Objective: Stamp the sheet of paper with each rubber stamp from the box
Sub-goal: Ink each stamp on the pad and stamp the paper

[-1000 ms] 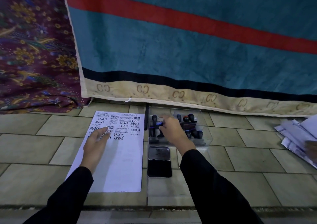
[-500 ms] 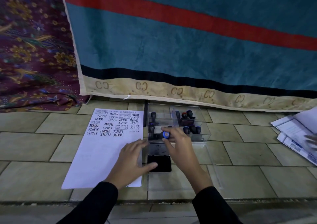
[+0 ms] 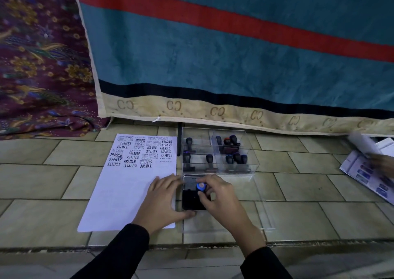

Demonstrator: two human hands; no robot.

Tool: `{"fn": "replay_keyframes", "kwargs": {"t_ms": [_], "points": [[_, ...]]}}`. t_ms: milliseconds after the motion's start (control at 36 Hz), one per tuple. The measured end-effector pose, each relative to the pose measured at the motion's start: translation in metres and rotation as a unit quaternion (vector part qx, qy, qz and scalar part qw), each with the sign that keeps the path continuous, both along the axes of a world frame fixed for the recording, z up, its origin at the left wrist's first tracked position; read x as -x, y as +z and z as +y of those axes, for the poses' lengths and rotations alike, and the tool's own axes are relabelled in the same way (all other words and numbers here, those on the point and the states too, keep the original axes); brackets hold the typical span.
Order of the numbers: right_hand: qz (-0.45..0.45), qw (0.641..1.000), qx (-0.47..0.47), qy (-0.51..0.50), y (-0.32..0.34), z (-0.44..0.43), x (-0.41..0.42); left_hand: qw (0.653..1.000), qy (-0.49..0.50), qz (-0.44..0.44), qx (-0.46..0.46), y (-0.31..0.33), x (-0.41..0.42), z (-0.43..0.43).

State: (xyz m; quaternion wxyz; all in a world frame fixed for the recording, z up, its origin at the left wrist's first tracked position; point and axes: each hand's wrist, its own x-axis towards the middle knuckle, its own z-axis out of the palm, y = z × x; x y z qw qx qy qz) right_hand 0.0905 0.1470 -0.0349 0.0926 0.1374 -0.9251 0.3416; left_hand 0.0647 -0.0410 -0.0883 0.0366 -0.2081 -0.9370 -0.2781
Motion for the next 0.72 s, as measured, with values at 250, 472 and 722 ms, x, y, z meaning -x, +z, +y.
{"fn": "replay_keyframes", "kwargs": {"t_ms": [250, 472, 722], "points": [[0.036, 0.999, 0.004, 0.004, 0.001, -0.005, -0.005, 1.0, 0.007, -0.007, 0.009, 0.001, 0.0, 0.001], [0.049, 0.999, -0.001, 0.01, -0.002, -0.008, -0.004, 1.0, 0.009, -0.004, -0.007, 0.0, 0.0, 0.001], [0.048, 0.999, -0.015, -0.008, -0.001, -0.016, 0.004, 1.0, 0.016, -0.008, -0.016, 0.0, 0.0, 0.002]]}}
